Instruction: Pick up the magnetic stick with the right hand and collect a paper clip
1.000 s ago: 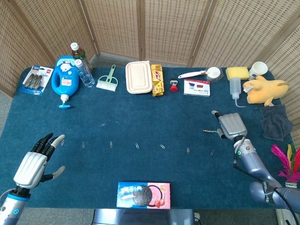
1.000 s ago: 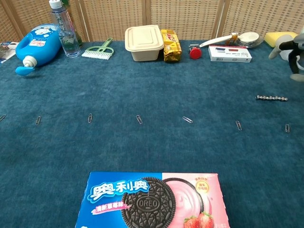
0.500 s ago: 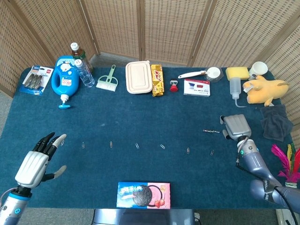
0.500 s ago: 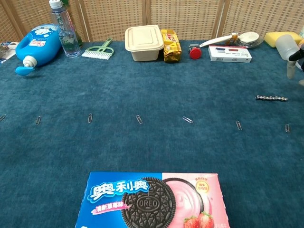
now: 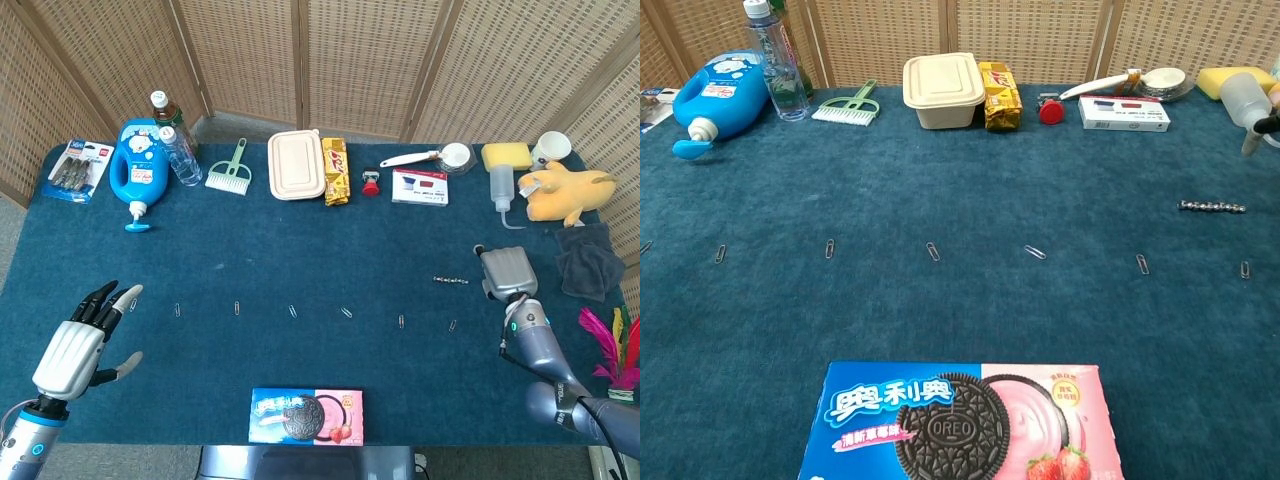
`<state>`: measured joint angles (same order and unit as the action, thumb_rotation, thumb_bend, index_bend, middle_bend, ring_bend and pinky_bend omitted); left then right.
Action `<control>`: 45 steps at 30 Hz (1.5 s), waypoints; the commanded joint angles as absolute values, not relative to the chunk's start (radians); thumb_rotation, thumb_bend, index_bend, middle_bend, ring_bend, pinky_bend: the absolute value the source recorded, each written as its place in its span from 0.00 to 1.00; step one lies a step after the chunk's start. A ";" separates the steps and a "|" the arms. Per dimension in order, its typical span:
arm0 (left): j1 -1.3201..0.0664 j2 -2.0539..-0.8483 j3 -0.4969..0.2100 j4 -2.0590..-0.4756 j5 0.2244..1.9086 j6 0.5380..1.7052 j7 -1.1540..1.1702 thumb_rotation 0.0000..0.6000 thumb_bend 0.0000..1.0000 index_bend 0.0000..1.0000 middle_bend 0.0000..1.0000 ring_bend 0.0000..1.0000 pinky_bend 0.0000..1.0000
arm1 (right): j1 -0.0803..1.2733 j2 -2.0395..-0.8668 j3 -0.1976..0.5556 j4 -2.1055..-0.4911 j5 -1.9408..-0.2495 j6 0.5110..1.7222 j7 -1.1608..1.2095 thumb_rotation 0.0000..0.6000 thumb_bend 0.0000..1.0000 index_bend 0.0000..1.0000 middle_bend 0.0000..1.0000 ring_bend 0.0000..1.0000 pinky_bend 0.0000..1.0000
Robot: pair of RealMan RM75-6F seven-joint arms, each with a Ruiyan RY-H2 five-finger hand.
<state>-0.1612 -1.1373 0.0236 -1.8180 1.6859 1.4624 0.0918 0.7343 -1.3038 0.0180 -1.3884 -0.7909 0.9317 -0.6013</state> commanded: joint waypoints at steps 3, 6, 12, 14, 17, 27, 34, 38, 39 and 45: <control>-0.161 -1.140 0.024 -1.815 1.688 1.464 0.089 1.00 0.42 0.02 0.15 0.05 0.10 | 0.737 -1.312 0.017 -1.402 -0.771 0.946 -0.649 0.98 0.60 0.38 0.74 0.75 0.60; -0.160 -1.141 0.025 -1.811 1.689 1.466 0.085 1.00 0.42 0.02 0.15 0.05 0.10 | 0.737 -1.306 0.026 -1.422 -0.755 0.939 -0.646 0.98 0.61 0.40 0.74 0.75 0.60; -0.158 -1.140 0.025 -1.805 1.689 1.470 0.078 1.00 0.42 0.02 0.15 0.05 0.10 | 0.727 -1.289 0.033 -1.450 -0.767 0.946 -0.631 0.97 0.48 0.34 0.74 0.75 0.59; -0.158 -1.142 0.026 -1.804 1.690 1.471 0.076 1.00 0.42 0.02 0.15 0.05 0.10 | 0.726 -1.287 0.031 -1.456 -0.769 0.953 -0.640 0.97 0.45 0.40 0.74 0.75 0.58; -0.158 -1.144 0.025 -1.801 1.691 1.472 0.072 1.00 0.42 0.02 0.15 0.05 0.10 | 0.725 -1.295 0.030 -1.456 -0.758 0.966 -0.659 0.97 0.45 0.46 0.74 0.75 0.58; -0.157 -1.144 0.026 -1.792 1.692 1.476 0.056 1.00 0.42 0.02 0.15 0.05 0.10 | 0.721 -1.350 0.046 -1.427 -0.731 1.020 -0.706 0.99 0.44 0.61 0.80 0.77 0.58; -0.155 -1.141 0.027 -1.790 1.692 1.480 0.053 1.00 0.42 0.02 0.15 0.05 0.10 | 0.716 -1.377 0.058 -1.412 -0.737 1.029 -0.704 0.99 0.44 0.43 0.79 0.76 0.57; -0.154 -1.140 0.026 -1.789 1.691 1.482 0.051 1.00 0.42 0.02 0.15 0.05 0.10 | 0.716 -1.373 0.059 -1.421 -0.724 1.013 -0.708 0.98 0.44 0.31 0.77 0.75 0.56; -0.154 -1.140 0.027 -1.789 1.692 1.482 0.051 1.00 0.42 0.02 0.15 0.05 0.10 | 0.717 -1.373 0.061 -1.423 -0.718 1.009 -0.711 0.98 0.44 0.31 0.77 0.75 0.56; -0.155 -1.142 0.027 -1.787 1.691 1.479 0.050 1.00 0.42 0.02 0.15 0.05 0.10 | 0.719 -1.383 0.064 -1.421 -0.706 1.017 -0.731 0.98 0.44 0.32 0.77 0.75 0.56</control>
